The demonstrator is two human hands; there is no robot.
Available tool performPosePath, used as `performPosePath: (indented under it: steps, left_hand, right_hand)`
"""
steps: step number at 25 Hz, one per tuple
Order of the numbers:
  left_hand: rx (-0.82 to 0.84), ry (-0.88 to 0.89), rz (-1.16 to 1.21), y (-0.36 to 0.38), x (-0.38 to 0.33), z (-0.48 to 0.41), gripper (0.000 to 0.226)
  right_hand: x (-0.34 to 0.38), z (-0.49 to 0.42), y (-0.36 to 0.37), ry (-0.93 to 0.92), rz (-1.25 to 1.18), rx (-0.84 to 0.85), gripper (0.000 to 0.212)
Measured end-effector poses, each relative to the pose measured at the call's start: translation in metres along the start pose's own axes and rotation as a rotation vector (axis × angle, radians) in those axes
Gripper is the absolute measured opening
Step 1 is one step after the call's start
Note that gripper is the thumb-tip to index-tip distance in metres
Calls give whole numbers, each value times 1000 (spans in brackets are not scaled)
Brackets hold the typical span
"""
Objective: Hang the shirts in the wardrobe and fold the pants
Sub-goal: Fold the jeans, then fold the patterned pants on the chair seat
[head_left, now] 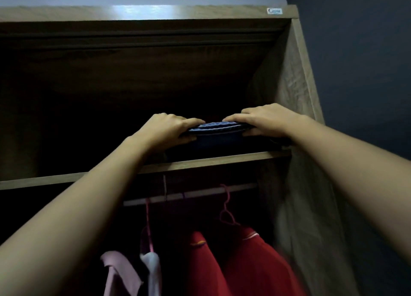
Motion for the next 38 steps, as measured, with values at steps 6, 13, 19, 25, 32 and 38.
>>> performPosePath:
  steps: [6, 13, 19, 25, 32, 38]
  left_hand:
    - [304, -60, 232, 25, -11, 9, 59]
    - [529, -117, 189, 38, -23, 23, 71]
    - [228, -327, 50, 13, -50, 60, 94]
    - [152, -584, 377, -24, -72, 180, 90]
    - [475, -942, 488, -85, -169, 477, 98]
    - [860, -1435, 469, -150, -312, 708, 88]
  right_hand:
    - [2, 6, 45, 114, -266, 227, 52]
    - [19, 26, 53, 138, -234, 144, 56]
    - [43, 43, 50, 296, -222, 27, 95]
    - [183, 86, 19, 275, -517, -280, 85]
    - [460, 202, 11, -36, -892, -33, 75]
    - [636, 326, -11, -305, -1152, 135, 62]
Point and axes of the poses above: each hand's wrist, its own z-axis away from the middle knuckle, its own y-axis out of the palm, x = y × z, the point moved 5 cm from there along -z, towards the middle knuckle, and after that the axes turned 1 degree about z, right-handed, at the moved point
